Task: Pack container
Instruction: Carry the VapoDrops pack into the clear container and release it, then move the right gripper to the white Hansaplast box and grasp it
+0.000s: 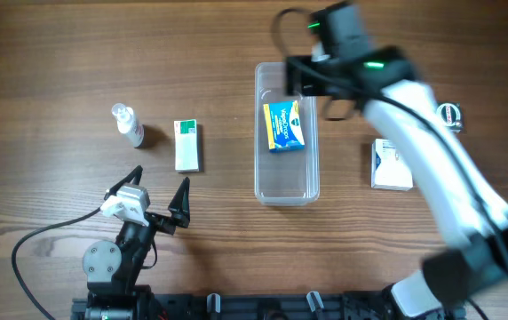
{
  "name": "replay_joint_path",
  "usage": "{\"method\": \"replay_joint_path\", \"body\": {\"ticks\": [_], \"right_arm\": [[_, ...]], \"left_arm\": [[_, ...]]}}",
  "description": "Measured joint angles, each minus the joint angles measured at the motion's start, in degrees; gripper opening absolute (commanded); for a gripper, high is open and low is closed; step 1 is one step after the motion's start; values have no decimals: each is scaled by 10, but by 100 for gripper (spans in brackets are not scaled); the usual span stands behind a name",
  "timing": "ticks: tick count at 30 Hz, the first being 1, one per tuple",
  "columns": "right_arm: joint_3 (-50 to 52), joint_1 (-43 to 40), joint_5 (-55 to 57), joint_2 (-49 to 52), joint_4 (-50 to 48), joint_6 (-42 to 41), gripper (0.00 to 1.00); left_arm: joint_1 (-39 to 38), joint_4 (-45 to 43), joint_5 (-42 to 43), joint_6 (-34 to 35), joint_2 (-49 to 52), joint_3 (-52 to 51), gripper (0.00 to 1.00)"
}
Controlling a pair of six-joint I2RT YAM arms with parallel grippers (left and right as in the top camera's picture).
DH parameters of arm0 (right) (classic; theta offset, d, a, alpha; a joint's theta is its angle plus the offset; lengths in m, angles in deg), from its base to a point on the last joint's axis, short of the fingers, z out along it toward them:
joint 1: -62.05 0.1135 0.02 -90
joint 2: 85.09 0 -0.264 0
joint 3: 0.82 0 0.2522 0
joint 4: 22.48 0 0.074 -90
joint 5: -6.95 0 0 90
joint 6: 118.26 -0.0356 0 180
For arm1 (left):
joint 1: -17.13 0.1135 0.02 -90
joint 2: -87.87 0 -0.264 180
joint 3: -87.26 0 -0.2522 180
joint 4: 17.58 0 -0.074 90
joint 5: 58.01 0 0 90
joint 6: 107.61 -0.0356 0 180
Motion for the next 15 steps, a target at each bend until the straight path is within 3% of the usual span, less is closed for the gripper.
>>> {"method": "replay_joint_path", "body": {"ticks": [3,7,11,15], "right_arm": [[-14,-90,-2,-109,146,37,100],[11,-150,13,-122,279,87,100],[118,-198,-25,-115,200,147,100],[290,-229,-33,-104,63,178,100]], "left_arm": [[0,0,0,0,0,0,100],[0,0,0,0,0,0,100],[0,0,0,0,0,0,100],[0,0,0,0,0,0,100]]}}
